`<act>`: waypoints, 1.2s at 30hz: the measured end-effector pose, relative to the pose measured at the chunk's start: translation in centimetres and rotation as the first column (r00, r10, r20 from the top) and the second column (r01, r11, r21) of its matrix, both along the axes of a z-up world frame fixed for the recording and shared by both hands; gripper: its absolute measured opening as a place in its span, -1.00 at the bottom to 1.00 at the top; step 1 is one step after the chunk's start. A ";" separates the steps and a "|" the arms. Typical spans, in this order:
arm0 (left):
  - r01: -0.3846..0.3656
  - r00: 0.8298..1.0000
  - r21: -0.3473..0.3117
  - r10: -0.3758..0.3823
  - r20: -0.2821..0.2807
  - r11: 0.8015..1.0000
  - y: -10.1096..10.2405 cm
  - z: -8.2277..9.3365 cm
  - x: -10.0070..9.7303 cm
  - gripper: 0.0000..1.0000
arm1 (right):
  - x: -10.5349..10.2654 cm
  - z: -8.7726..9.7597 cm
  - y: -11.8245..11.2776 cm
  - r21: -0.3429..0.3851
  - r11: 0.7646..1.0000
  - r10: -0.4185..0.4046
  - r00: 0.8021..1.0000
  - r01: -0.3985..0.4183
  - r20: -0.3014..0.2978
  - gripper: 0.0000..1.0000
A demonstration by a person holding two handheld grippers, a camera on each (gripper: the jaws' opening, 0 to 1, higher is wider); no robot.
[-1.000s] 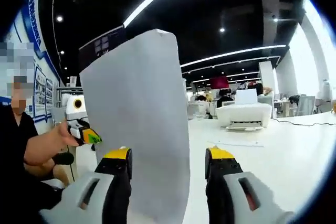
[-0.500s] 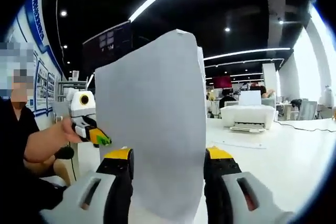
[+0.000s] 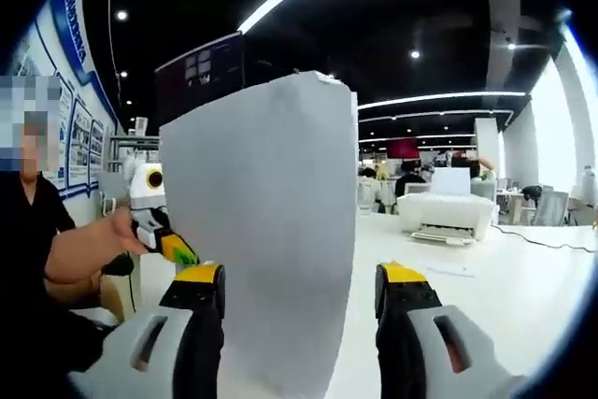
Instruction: Organize the stack of printing papers by aligning and flattening the scattered papers on the table
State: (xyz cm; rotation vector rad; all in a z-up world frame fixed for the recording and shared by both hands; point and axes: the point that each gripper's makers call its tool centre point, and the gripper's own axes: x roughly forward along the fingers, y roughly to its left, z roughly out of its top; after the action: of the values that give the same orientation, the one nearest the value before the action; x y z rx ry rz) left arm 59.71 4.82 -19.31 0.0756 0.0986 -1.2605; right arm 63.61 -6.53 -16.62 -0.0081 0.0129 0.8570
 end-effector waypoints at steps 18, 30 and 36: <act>0.106 0.992 -0.081 -0.111 -0.056 0.991 0.4 1.2 -1.1 -0.90 | -4.7 1.0 3.6 0.061 0.863 0.501 0.865 -0.502 0.030 -1.00; 0.025 0.999 0.031 -0.026 0.021 0.999 0.8 0.3 -0.1 -0.87 | -3.7 0.2 3.6 -0.027 0.914 0.406 0.913 -0.405 0.034 -0.91; 0.016 1.000 0.011 -0.016 -0.022 1.000 1.0 -0.4 0.4 -0.88 | -3.3 -1.0 2.8 -0.010 0.917 0.398 0.917 -0.398 0.004 -1.00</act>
State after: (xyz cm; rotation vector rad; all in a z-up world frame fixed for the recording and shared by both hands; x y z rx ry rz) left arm 60.13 5.86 -19.69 0.0726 0.1240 -1.2771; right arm 60.32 -3.72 -17.66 -0.0226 0.0101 1.2663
